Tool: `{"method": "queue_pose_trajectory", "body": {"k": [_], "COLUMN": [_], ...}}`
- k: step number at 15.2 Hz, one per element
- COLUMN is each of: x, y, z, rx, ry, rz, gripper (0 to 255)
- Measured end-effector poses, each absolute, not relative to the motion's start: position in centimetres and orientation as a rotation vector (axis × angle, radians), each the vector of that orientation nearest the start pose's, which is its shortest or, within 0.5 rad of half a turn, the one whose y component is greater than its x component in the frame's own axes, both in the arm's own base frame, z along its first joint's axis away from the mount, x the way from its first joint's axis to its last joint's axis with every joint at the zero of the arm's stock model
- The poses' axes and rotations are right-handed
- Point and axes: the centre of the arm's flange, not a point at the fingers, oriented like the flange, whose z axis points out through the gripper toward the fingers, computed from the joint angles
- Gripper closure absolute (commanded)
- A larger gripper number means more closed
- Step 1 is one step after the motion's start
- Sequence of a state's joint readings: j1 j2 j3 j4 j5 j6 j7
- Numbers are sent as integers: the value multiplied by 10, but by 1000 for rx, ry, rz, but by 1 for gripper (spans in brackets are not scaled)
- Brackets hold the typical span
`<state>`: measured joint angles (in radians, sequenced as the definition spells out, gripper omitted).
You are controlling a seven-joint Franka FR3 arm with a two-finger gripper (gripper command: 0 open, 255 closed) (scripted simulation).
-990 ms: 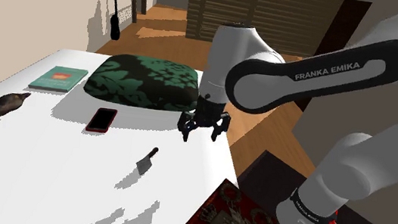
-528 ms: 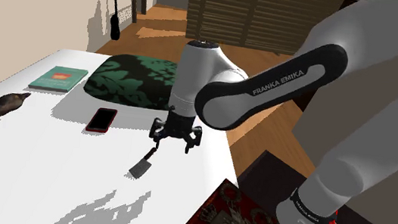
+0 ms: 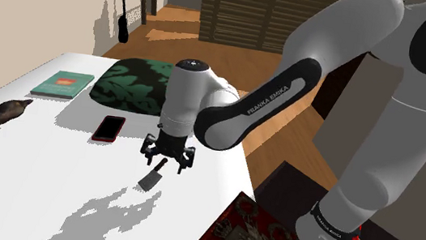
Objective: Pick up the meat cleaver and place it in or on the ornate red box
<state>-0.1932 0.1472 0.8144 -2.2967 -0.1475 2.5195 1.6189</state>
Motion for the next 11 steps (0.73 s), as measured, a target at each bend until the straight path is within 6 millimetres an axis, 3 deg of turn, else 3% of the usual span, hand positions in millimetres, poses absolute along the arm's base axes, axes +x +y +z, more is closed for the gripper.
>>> {"method": "queue_pose_trajectory", "body": {"k": [4, 10, 11], "x": [436, 437, 437], "y": [314, 315, 315], "z": [296, 292, 292], "rx": [-2722, -2722, -2722], "ry": [1309, 1309, 1309], "rz": [-66, -66, -66], "gripper": [0, 0, 255]}}
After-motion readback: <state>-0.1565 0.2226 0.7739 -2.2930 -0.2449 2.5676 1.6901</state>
